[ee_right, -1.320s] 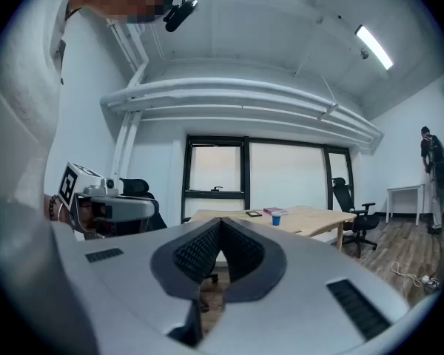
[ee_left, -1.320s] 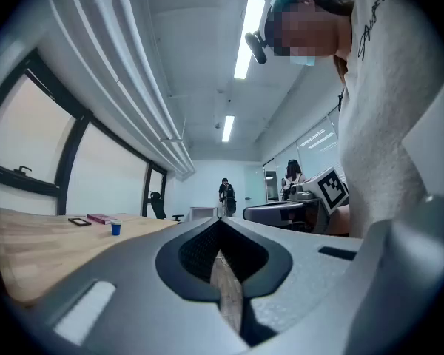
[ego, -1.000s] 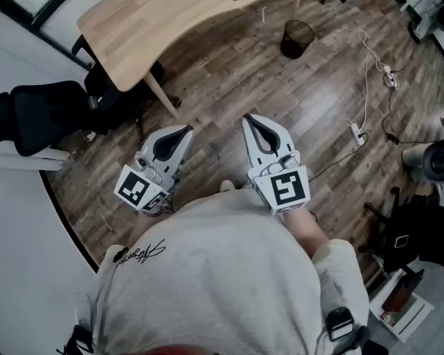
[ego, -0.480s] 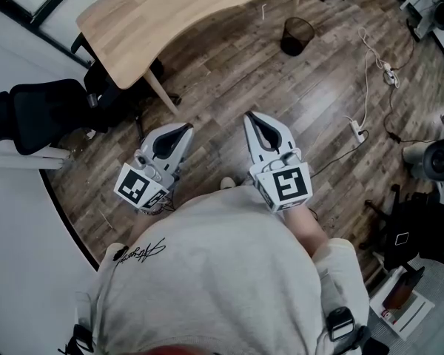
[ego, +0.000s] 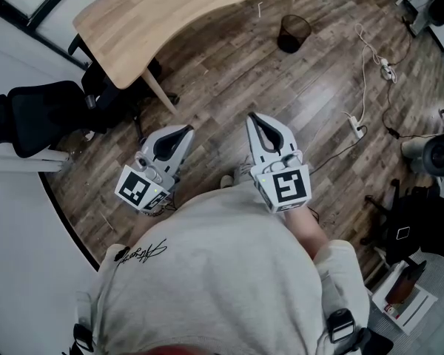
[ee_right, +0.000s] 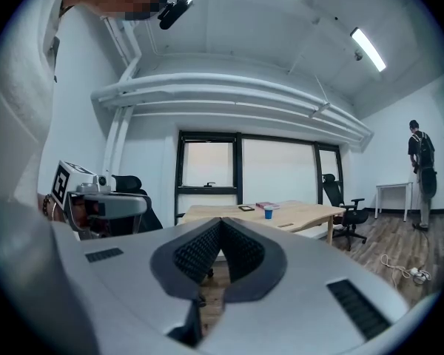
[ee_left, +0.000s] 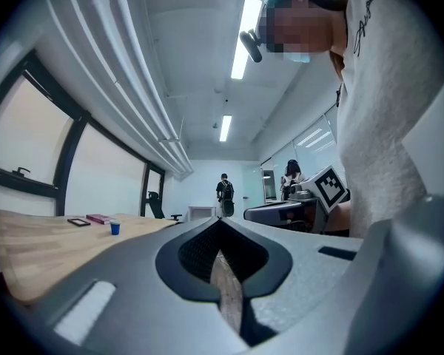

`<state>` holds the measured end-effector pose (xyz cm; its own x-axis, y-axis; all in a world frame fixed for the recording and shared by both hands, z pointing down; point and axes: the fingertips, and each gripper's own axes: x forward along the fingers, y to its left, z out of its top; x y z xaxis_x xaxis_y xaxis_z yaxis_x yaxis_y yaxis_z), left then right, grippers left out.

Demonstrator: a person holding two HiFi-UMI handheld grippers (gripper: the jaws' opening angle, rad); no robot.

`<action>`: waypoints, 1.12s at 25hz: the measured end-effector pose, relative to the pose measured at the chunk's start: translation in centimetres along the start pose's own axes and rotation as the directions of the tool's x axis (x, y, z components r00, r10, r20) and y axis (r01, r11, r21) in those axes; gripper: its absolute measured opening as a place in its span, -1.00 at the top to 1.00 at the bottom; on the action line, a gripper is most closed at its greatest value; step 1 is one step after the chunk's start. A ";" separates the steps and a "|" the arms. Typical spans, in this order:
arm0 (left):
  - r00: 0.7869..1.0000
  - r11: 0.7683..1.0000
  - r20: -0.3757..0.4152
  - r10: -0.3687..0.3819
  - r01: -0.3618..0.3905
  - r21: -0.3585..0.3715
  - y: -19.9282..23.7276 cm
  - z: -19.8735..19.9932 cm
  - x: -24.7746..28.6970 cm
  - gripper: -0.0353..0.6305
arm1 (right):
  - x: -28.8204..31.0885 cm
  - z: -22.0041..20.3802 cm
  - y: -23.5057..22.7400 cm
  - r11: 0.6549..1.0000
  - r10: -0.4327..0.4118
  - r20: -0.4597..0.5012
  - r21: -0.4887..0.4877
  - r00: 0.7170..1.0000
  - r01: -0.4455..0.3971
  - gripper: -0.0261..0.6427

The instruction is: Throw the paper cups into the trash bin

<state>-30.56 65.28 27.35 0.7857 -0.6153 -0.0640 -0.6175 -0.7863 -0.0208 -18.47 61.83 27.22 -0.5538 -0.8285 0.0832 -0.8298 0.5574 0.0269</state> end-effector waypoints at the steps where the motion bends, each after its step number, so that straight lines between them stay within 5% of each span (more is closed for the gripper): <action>1: 1.000 1.000 -0.004 -0.001 0.001 -0.003 0.1 -0.1 0.0 0.88 | 0.0 0.0 -0.1 1.000 -0.008 -0.006 -0.003 1.000 0.008 0.89; 13: 0.999 0.999 -0.004 0.035 -0.035 -0.002 2.5 -0.3 1.2 0.88 | 1.9 -0.2 -1.5 1.000 0.018 -0.009 0.018 1.000 -0.018 0.89; 28: 0.997 0.997 0.000 0.073 -0.073 0.002 10.6 -0.5 7.5 0.88 | 11.0 0.3 -7.1 0.999 0.053 -0.004 0.008 0.999 -0.053 0.89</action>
<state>-31.23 52.27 27.19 0.7386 -0.6710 -0.0657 -0.6732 -0.7392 -0.0182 -18.74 48.73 27.62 -0.5965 -0.7977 0.0889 -0.8000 0.5998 0.0143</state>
